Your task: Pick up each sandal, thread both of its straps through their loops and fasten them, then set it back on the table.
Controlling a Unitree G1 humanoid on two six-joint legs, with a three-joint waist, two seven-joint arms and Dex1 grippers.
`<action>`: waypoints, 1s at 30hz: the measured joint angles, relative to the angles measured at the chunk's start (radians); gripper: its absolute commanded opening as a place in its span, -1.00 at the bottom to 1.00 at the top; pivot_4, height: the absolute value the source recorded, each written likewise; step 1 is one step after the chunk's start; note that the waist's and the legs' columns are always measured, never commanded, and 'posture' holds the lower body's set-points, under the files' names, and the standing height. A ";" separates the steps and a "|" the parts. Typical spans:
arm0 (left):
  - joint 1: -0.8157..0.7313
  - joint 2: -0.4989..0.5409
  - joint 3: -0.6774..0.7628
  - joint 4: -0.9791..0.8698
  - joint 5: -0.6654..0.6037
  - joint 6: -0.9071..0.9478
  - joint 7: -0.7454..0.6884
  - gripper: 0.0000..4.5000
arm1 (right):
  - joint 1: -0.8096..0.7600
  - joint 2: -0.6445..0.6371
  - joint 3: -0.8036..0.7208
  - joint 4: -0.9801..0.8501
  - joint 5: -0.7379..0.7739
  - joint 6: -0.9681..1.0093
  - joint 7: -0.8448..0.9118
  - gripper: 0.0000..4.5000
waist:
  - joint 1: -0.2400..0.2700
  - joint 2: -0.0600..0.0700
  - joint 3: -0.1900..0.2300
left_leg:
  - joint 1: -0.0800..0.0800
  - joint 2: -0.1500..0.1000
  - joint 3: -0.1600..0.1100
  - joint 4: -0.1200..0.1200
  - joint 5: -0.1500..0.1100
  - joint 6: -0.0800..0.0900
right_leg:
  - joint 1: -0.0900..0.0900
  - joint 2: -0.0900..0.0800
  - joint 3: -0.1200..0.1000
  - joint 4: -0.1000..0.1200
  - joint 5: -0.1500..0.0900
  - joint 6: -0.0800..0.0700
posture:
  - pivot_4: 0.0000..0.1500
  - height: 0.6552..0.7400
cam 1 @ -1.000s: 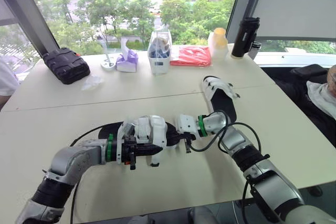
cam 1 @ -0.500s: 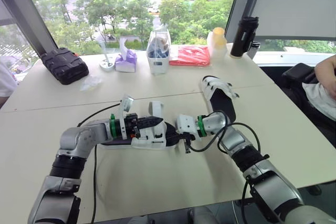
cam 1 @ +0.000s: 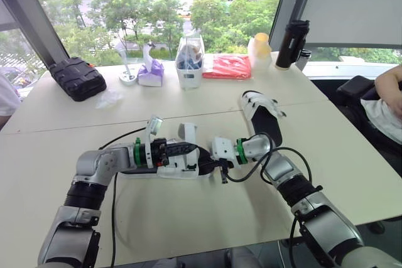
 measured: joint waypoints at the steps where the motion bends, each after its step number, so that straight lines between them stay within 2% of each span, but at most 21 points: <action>1: 0.000 0.003 -0.001 0.000 0.004 0.000 -0.008 -0.98 | 0.000 0.000 0.000 0.000 0.000 0.000 0.000 -1.00 | 0.000 0.000 0.000 | 0.000 0.000 0.000 0.000 0.000 0.000 | 0.000 0.000 0.000 0.000 0.000 0.000 | 1.00 1.00; 16: -0.021 0.027 -0.009 0.030 0.091 -0.017 -0.110 -0.98 | 0.003 -0.001 0.000 -0.006 0.000 0.001 -0.001 -1.00 | 0.000 0.000 0.000 | 0.000 0.000 0.000 0.000 0.000 0.000 | 0.000 0.000 0.000 0.000 0.000 0.000 | 1.00 1.00; 30: 0.002 0.024 -0.083 0.026 0.247 -0.258 -0.156 -0.98 | 0.018 -0.005 0.000 -0.025 0.000 0.007 -0.001 -1.00 | 0.000 0.000 0.000 | 0.000 0.000 0.000 -0.001 0.000 0.000 | 0.000 0.000 0.000 -0.001 0.000 0.000 | 1.00 1.00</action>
